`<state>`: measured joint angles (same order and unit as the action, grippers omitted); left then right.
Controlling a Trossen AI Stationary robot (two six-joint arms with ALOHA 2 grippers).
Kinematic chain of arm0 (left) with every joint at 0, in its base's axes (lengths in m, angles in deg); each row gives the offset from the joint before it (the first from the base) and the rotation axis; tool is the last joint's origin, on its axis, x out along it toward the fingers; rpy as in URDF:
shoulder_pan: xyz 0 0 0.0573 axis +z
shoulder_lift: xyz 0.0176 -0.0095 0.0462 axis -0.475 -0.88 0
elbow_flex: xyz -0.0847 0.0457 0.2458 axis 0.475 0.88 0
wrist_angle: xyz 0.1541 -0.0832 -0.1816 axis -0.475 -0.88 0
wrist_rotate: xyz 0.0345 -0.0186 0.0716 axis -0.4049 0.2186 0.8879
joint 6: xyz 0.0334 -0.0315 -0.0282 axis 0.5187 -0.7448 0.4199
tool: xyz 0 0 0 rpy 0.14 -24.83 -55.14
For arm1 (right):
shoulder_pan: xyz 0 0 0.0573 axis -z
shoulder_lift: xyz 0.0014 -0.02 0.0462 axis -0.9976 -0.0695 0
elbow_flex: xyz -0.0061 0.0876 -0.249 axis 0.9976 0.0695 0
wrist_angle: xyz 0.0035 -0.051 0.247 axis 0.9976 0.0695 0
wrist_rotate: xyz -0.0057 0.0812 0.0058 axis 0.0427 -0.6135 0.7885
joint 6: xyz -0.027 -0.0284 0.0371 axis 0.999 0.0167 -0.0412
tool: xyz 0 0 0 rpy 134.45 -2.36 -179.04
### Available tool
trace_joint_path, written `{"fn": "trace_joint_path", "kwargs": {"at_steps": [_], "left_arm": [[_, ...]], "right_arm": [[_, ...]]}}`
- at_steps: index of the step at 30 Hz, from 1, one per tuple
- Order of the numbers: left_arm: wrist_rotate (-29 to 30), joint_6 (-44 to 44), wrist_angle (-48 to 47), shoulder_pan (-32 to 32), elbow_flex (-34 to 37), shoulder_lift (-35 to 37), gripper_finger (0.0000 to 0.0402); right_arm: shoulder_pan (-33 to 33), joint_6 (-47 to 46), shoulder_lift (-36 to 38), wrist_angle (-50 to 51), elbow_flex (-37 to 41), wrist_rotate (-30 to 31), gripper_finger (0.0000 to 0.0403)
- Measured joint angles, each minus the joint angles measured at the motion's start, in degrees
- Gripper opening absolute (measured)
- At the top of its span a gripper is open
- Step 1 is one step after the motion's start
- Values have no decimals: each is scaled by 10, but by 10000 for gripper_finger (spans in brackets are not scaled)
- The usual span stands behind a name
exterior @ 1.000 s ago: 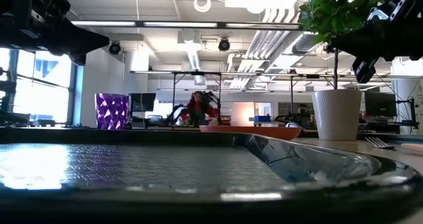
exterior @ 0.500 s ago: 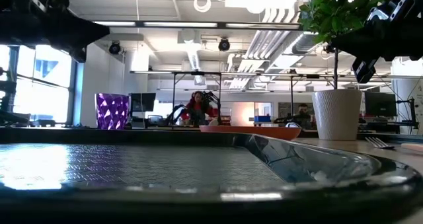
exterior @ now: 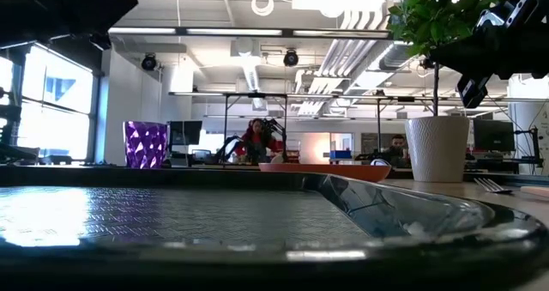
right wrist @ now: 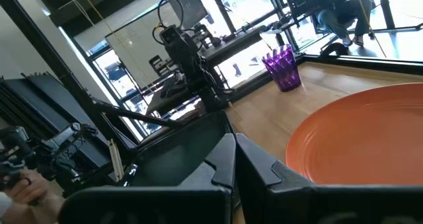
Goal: Pick and place plate/cup/fork/spoon on tray
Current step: Put the orange plate on the black serving tray
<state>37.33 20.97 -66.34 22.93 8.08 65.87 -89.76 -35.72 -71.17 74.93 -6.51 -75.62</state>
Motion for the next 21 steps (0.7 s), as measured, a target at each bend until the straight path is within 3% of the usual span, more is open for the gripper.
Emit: {"fn": "trace_joint_path", "kwargs": {"at_steps": [6,17,21], "left_arm": [[9,-10,-36,0,0,0,0],[142,26,-44,0,0,0,21],[176,54,-43,1,0,0,35]], "right_arm": [[0,0,0,0,0,1,0],[0,1,-1,-6,0,48,0],[0,58,-1,-14,0,115,0]]}}
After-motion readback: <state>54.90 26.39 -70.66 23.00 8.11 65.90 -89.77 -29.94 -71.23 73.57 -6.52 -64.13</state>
